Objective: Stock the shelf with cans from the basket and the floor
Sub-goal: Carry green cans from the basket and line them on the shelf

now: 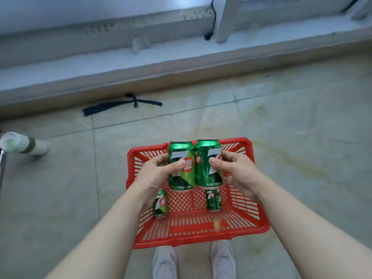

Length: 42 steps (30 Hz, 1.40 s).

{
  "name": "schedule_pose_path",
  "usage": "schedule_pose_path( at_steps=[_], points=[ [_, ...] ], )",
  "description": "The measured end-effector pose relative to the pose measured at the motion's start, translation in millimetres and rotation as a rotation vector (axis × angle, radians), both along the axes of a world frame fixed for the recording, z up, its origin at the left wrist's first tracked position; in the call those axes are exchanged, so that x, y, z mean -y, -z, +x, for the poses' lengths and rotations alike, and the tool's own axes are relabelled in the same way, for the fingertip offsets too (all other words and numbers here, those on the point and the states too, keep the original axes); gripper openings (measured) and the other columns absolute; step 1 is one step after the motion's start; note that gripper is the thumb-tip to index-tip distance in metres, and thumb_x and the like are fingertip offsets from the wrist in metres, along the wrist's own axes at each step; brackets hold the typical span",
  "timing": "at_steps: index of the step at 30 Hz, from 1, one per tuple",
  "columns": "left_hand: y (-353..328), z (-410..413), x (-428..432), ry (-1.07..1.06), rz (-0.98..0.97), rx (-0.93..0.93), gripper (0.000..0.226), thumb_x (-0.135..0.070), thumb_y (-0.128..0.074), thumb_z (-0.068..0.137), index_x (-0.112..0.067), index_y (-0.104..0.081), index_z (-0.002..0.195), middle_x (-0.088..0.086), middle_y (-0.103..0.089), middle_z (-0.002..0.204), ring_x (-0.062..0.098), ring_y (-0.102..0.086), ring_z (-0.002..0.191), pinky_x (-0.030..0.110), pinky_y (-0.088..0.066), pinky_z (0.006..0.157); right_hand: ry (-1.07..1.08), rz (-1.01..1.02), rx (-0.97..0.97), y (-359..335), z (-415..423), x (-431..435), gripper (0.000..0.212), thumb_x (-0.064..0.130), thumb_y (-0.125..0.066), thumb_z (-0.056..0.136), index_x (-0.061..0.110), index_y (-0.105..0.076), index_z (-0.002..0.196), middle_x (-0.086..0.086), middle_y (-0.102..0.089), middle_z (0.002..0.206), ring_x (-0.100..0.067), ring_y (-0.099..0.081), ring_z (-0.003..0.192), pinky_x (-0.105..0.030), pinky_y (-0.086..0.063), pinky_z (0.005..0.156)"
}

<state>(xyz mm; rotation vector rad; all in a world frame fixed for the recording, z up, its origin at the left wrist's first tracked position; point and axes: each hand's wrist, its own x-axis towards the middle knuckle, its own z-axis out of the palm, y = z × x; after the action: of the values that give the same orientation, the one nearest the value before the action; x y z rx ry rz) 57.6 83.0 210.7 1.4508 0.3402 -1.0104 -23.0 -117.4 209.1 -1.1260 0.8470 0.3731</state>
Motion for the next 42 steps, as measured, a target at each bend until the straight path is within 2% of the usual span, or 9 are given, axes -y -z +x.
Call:
schedule_pose_path(
  at_steps=[6, 10, 14, 17, 22, 25, 29, 34, 42],
  points=[
    [-147.4, 7.4, -5.6, -0.058, -0.064, 0.085, 0.059, -0.026, -0.082, 0.058, -0.007, -0.064, 0.112, 0.012, -0.076, 0.103, 0.024, -0.075, 0.085, 0.029, -0.058, 0.065, -0.046, -0.021, 0.111, -148.8, 19.0, 0.8, 0.022, 0.007, -0.068, 0.085, 0.003, -0.068, 0.107, -0.008, -0.074, 0.095, -0.017, -0.073, 0.079, -0.028, -0.058, 0.062],
    [-245.0, 6.3, -10.5, -0.088, -0.086, 0.150, 0.069, -0.032, -0.083, 0.058, -0.006, -0.062, 0.118, 0.011, -0.074, 0.107, 0.027, -0.073, 0.095, 0.036, -0.057, 0.077, -0.100, -0.055, 0.190, -254.7, 27.5, -3.1, 0.028, 0.011, -0.069, 0.085, 0.005, -0.066, 0.111, -0.008, -0.074, 0.099, -0.019, -0.073, 0.084, -0.031, -0.059, 0.069],
    [-334.7, 4.0, -15.3, -0.087, -0.144, 0.245, 0.038, -0.024, -0.076, 0.070, -0.011, -0.065, 0.104, 0.004, -0.077, 0.092, 0.017, -0.074, 0.079, 0.024, -0.055, 0.061, -0.066, -0.104, 0.251, -340.7, 26.2, -13.5, 0.040, 0.016, -0.072, 0.083, 0.008, -0.062, 0.120, -0.008, -0.073, 0.105, -0.019, -0.073, 0.089, -0.027, -0.057, 0.065],
    [-393.9, -0.6, -23.3, -0.084, -0.149, 0.328, 0.038, -0.027, -0.076, 0.066, -0.011, -0.070, 0.100, 0.003, -0.078, 0.088, 0.022, -0.071, 0.088, 0.029, -0.053, 0.073, -0.037, -0.156, 0.300, -395.4, 19.8, -27.6, 0.043, 0.019, -0.074, 0.083, 0.008, -0.062, 0.123, -0.010, -0.072, 0.114, -0.021, -0.071, 0.098, -0.028, -0.057, 0.066],
    [-469.3, -7.5, -42.3, -0.094, -0.164, 0.400, 0.058, -0.042, -0.086, 0.056, -0.013, -0.072, 0.104, 0.009, -0.076, 0.101, 0.030, -0.068, 0.105, 0.048, -0.048, 0.100, -0.026, -0.202, 0.377, -477.1, 3.7, -53.8, 0.031, 0.024, -0.073, 0.083, 0.010, -0.067, 0.111, -0.001, -0.075, 0.096, -0.013, -0.071, 0.086, -0.029, -0.055, 0.069],
    [-506.1, -10.7, -54.6, -0.090, -0.165, 0.445, 0.050, -0.041, -0.085, 0.059, -0.016, -0.074, 0.101, 0.007, -0.077, 0.099, 0.032, -0.068, 0.105, 0.051, -0.048, 0.100, -0.019, -0.246, 0.402, -516.0, -1.7, -68.6, 0.052, 0.038, -0.078, 0.070, 0.014, -0.067, 0.115, -0.002, -0.076, 0.105, -0.021, -0.070, 0.097, -0.037, -0.053, 0.084],
    [-545.3, -11.1, -70.9, -0.101, -0.143, 0.517, 0.050, -0.048, -0.087, 0.056, -0.021, -0.075, 0.096, 0.000, -0.077, 0.098, 0.027, -0.066, 0.107, 0.050, -0.044, 0.103, -0.015, -0.277, 0.439, -555.4, 0.4, -87.4, 0.059, 0.045, -0.080, 0.064, 0.016, -0.069, 0.115, -0.006, -0.074, 0.112, -0.023, -0.067, 0.103, -0.029, -0.047, 0.071],
    [-574.6, -9.4, -98.6, -0.162, -0.144, 0.569, 0.080, -0.063, -0.089, 0.037, -0.019, -0.074, 0.102, 0.001, -0.076, 0.104, 0.027, -0.064, 0.112, 0.049, -0.043, 0.105, -0.039, -0.298, 0.482, -588.4, 11.6, -114.1, 0.045, 0.037, -0.079, 0.076, 0.015, -0.068, 0.114, -0.006, -0.073, 0.112, -0.023, -0.065, 0.107, -0.029, -0.044, 0.069],
    [-593.7, 6.6, -162.4, -0.281, -0.141, 0.649, 0.095, -0.068, -0.086, 0.035, -0.015, -0.069, 0.111, 0.003, -0.073, 0.110, 0.027, -0.062, 0.113, 0.053, -0.039, 0.109, -0.214, -0.244, 0.578, -613.9, 52.9, -165.9, 0.019, 0.024, -0.076, 0.082, 0.016, -0.067, 0.097, -0.009, -0.072, 0.101, -0.025, -0.065, 0.096, -0.030, -0.045, 0.068]
  ],
)
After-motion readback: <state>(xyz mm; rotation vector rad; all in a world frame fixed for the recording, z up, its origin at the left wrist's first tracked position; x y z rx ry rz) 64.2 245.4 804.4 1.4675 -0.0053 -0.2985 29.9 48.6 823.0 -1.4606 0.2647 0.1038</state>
